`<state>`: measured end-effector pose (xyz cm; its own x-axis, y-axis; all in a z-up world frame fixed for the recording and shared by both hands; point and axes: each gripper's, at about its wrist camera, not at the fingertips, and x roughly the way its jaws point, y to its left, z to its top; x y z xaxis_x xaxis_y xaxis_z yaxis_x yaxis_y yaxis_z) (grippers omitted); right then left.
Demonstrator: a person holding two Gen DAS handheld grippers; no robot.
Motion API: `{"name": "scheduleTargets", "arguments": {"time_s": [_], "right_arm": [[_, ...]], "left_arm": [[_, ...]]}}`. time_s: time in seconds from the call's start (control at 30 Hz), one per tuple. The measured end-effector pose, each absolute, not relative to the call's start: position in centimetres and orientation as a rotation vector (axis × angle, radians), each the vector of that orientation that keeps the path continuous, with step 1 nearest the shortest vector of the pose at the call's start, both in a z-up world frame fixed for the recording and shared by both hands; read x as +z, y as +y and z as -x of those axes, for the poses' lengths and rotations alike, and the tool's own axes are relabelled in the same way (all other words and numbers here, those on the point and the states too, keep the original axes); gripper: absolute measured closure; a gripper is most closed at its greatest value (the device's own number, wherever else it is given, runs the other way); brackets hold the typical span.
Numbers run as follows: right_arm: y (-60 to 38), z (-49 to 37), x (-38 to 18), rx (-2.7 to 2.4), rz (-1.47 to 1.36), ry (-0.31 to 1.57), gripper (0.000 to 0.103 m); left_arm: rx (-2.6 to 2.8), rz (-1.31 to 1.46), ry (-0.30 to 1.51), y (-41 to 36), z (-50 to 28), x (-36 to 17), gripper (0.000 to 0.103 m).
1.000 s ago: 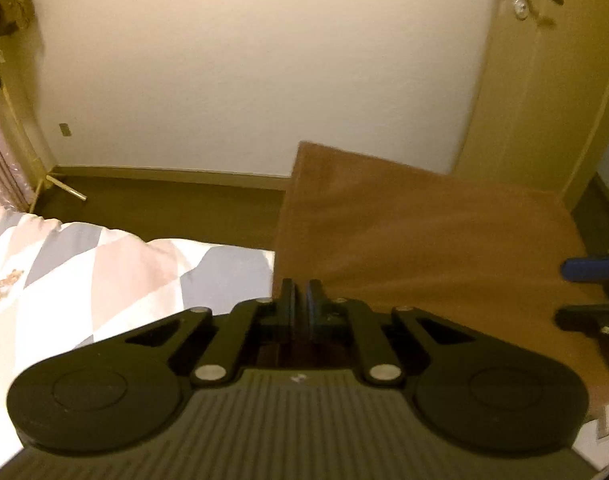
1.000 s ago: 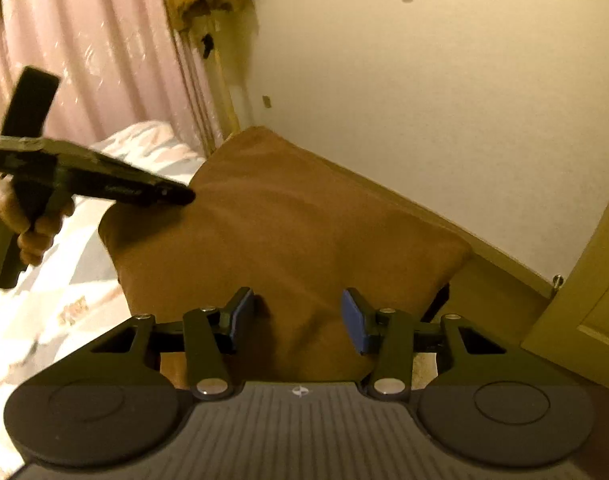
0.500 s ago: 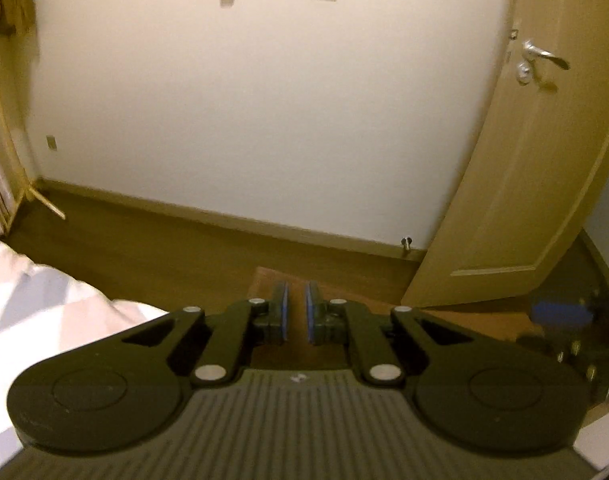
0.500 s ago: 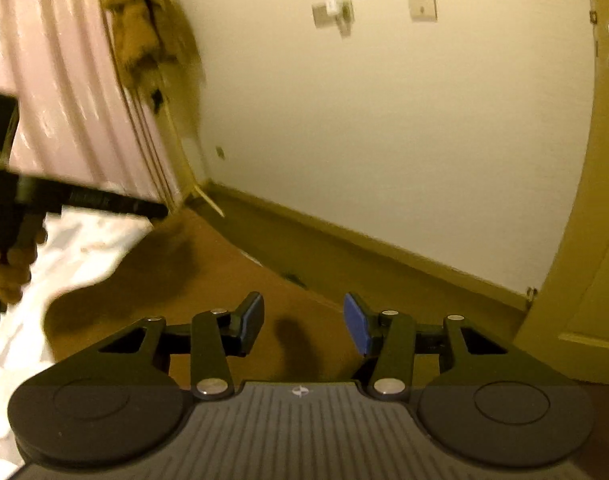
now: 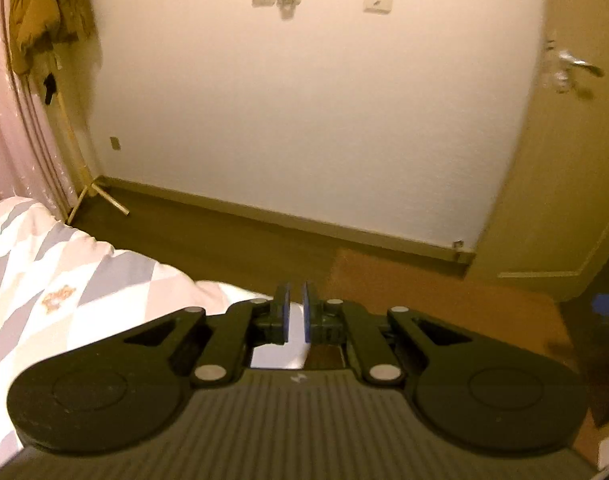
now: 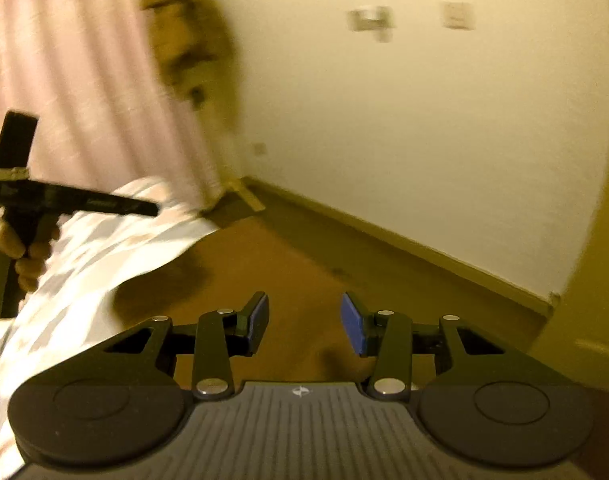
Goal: Fold clothes
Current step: 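Lower the shirt onto the stack and open both grippers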
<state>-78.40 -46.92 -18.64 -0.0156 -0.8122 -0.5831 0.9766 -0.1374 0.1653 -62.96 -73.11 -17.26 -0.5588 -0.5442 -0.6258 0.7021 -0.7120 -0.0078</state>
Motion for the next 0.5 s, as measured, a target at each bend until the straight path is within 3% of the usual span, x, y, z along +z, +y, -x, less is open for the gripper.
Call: {"name": "scheduleTargets", "arguments": {"time_s": [0.27, 0.5], "right_arm": [[-46.7, 74.8, -23.7, -1.493, -0.675, 0.585, 0.058], [-47.2, 74.9, -23.3, -1.497, -0.677, 0.604, 0.058]], "left_arm": [[-2.192, -0.941, 0.333, -68.3, 61.3, -24.6, 0.097], [-2.146, -0.925, 0.375, -68.2, 61.2, -24.3, 0.097]]}}
